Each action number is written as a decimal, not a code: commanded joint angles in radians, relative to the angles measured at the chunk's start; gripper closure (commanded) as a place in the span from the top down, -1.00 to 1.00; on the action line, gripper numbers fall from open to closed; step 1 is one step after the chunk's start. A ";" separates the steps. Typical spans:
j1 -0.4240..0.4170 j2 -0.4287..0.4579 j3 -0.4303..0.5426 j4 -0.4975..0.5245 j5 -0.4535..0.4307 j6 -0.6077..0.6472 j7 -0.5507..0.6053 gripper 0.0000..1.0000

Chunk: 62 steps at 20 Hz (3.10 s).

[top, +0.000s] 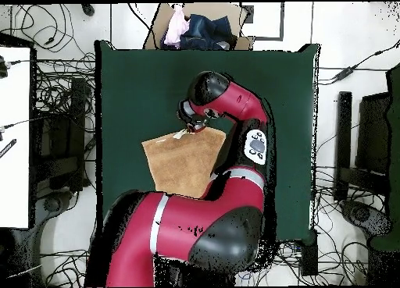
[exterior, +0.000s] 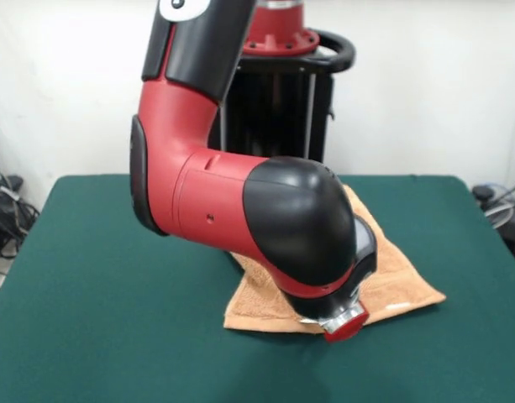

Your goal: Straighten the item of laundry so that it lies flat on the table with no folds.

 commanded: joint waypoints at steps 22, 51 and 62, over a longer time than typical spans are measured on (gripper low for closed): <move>0.146 -0.055 0.020 0.146 0.158 -0.080 0.594 -1.00; 0.245 -0.045 -0.033 0.082 0.215 -0.069 0.834 -1.00; 0.242 -0.073 -0.010 0.155 0.228 -0.143 0.819 -1.00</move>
